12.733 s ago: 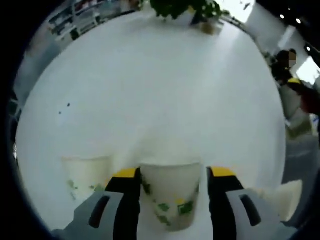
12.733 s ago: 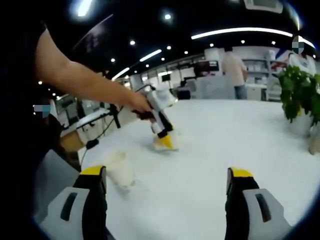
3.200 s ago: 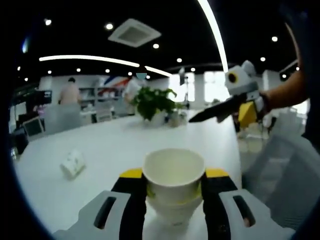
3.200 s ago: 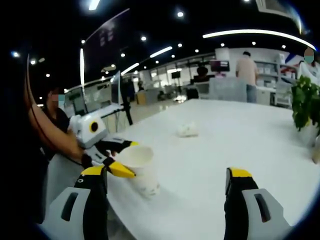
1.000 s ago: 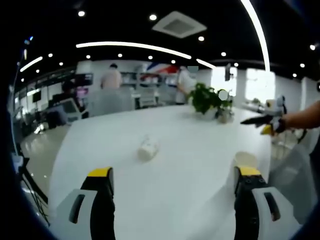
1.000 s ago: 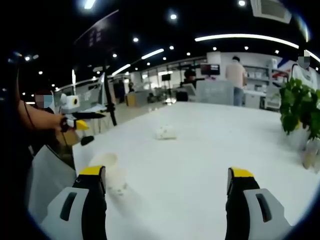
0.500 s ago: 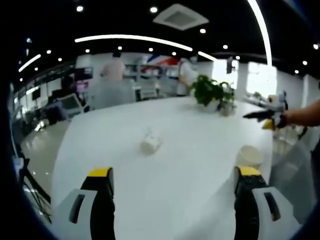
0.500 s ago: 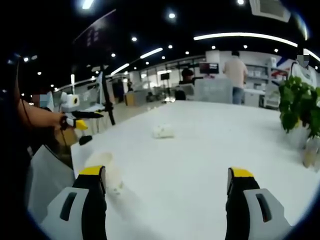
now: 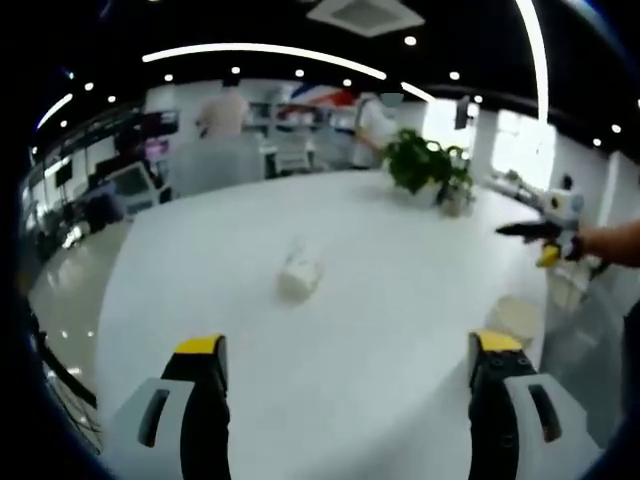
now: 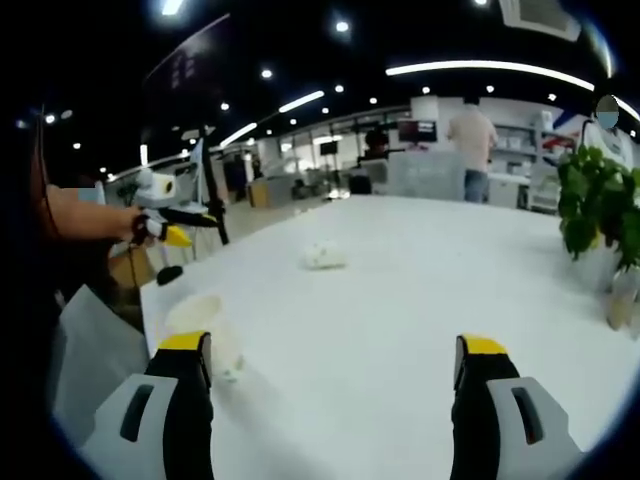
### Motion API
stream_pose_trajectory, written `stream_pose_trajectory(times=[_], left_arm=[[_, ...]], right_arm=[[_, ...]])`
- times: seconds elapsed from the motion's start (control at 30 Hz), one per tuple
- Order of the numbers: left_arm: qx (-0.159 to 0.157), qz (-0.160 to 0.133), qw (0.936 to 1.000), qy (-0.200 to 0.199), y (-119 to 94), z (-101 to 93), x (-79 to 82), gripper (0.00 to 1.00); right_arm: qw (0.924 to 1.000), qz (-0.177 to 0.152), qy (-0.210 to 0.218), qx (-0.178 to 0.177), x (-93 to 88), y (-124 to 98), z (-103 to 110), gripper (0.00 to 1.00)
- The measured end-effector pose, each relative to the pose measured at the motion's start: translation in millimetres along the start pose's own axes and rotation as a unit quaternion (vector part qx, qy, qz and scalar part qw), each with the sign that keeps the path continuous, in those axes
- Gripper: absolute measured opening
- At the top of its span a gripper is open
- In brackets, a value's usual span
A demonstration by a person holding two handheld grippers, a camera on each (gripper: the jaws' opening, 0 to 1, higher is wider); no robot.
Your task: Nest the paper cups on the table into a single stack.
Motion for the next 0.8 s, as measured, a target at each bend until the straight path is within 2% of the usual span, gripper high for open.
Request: stream_pose_trajectory(times=[0.27, 0.8], left_arm=[[0.003, 0.013, 0.9999, 0.008, 12, 5.3, 7.3, 0.99], [-0.003, 0.078, 0.9968, 0.02, 43, 6.9, 28.5, 0.99]], right_arm=[[1.0, 0.001, 0.005, -0.005, -2.7, 0, -2, 1.0], [0.9999, 0.002, 0.01, -0.005, -6.3, 1, 1, 1.0]])
Point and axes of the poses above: the point that each gripper's makers call its tool centre point, and the gripper's own axes: y roughly forward along the fingers, z roughly to its left, x roughly out of its top, the point moved 9 cm from there along -y, roughly backward along the fingers, and after that the axes turned 15 degrees about -y, right-handed, at the moved point
